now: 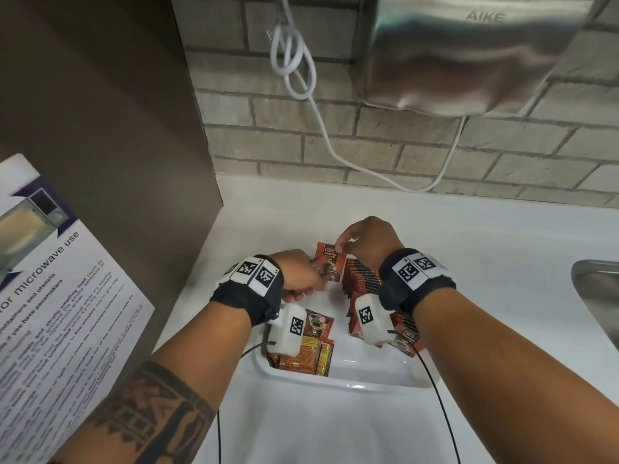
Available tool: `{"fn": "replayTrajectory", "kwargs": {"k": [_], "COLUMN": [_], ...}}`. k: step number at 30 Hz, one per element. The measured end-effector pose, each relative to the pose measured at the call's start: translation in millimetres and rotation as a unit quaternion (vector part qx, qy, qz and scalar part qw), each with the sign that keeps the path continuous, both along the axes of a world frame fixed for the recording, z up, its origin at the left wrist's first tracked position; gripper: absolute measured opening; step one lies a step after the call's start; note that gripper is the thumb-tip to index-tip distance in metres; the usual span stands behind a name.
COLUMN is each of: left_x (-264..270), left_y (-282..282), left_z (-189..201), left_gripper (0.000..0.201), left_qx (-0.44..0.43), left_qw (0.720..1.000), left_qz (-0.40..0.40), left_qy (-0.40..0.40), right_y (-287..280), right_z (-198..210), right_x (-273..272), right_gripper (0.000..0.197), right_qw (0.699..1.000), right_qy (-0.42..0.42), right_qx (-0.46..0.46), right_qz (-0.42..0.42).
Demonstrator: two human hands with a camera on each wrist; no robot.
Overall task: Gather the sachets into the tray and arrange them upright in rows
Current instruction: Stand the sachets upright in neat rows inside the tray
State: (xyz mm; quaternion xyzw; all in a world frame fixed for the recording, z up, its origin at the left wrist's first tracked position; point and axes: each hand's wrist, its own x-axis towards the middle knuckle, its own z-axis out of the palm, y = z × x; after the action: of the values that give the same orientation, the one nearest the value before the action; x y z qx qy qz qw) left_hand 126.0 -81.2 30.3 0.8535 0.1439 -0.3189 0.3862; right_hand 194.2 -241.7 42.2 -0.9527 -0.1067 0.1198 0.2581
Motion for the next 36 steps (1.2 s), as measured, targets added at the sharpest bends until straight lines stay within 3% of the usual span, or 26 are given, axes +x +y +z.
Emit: {"fn": "replayTrajectory", "kwargs": {"k": [3,9,18,25,29,30,33,36], "left_x": [2,11,21,18,17,16,17,13], "left_y": [-13,-21,-24,-22,-20,-18,-7,2], "left_z": [-7,-19,-22,-22,-22,-23,-28,-21], "left_gripper": [0.015,0.019,0.017,0.021,0.01,0.007,0.027,0.019], "left_qx": [0.042,0.093,0.096,0.078,0.063,0.049,-0.044,-0.172], "left_qw": [0.998,0.993,0.992,0.994,0.996,0.997,0.998,0.98], "left_qz": [-0.046,-0.065,-0.078,-0.056,-0.044,-0.036,0.018,0.095], "left_qy": [0.012,0.022,0.042,0.049,0.054,0.048,0.032,-0.027], "right_y": [7,10,11,7,5,4,-3,-13], "right_z": [-8,-16,-26,-28,-23,-21,-16,-5], "right_x": [-3,-4,1,4,5,5,8,4], "right_gripper": [0.028,0.032,0.034,0.019,0.023,0.023,0.021,0.004], "right_qw": [0.999,0.998,0.995,0.998,0.999,0.999,1.0,0.995], "right_qy": [0.017,0.022,0.02,0.029,0.007,0.001,-0.011,0.026], "right_qx": [-0.028,-0.065,-0.097,-0.058,-0.042,-0.037,0.007,0.07], "right_qz": [-0.009,-0.017,0.001,0.006,0.002,0.0,0.016,0.062]}}
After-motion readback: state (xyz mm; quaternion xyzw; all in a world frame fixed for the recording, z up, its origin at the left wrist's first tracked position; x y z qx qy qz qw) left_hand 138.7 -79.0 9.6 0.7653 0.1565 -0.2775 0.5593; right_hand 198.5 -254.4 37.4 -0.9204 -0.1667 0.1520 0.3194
